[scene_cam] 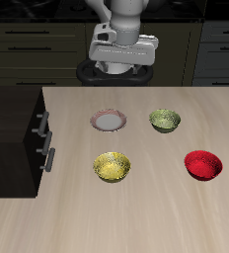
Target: Place the green bowl on top of the wooden cabinet
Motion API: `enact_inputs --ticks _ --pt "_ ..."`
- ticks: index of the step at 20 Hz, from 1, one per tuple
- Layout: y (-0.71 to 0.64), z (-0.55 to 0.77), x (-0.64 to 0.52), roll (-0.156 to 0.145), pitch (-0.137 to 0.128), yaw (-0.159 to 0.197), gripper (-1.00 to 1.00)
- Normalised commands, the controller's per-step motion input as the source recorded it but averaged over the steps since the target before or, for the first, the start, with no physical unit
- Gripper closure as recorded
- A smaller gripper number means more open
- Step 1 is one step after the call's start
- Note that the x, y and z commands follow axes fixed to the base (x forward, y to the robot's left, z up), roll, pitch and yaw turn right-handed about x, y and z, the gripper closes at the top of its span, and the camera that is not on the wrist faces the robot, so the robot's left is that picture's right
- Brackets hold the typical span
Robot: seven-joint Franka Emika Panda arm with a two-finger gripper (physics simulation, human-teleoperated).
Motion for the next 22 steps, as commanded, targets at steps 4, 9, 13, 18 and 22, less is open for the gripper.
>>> enact_inputs --ticks 4,9,13,18,22 --pt "0.08 -0.1 -0.05 -0.055 -0.022 0.018 -1.0" --pt "0.24 -0.08 -0.03 -0.015 -0.009 0.016 -1.0" --pt "0.37 -0.08 -0.15 0.024 -0.004 -0.009 -1.0" --pt "0.21 -0.07 -0.09 0.0 0.006 0.015 -1.0" --pt "0.19 0.07 -0.11 0.008 -0.021 0.009 -1.0"
